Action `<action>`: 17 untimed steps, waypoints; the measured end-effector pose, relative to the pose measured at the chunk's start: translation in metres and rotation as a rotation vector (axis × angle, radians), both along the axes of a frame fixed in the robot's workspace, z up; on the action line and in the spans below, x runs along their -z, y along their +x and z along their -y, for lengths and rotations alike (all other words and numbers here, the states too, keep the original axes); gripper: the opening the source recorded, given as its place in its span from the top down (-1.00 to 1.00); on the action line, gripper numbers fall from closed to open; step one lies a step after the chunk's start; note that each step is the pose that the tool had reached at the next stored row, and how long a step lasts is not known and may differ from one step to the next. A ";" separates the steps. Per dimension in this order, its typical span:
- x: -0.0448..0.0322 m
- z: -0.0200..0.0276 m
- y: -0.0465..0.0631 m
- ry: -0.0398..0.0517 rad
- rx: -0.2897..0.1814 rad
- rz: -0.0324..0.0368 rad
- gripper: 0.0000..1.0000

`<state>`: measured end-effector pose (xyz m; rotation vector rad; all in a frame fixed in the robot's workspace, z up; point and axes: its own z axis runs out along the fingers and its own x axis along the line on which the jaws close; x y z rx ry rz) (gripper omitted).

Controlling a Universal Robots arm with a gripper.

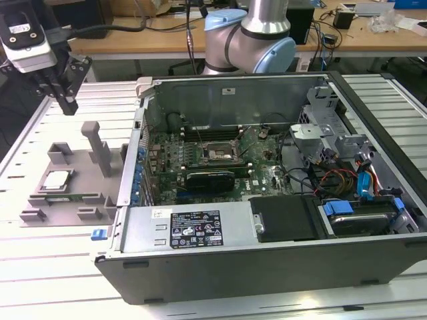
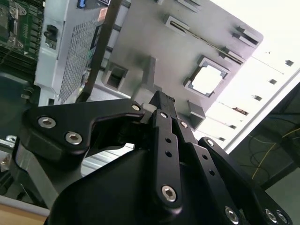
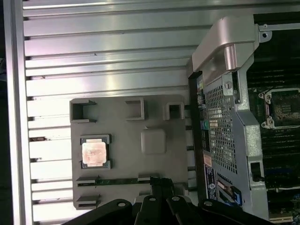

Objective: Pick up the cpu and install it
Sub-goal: 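Reach for the cpu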

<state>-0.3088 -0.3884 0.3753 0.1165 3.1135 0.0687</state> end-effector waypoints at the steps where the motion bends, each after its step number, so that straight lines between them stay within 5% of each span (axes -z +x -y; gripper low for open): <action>1: 0.0016 -0.0012 -0.003 -0.0002 0.000 -0.0001 0.79; 6: 0.0114 -0.0059 -0.021 0.0000 0.000 0.0000 0.79; 17: 0.0329 -0.0072 -0.040 -0.0001 0.000 0.0000 0.79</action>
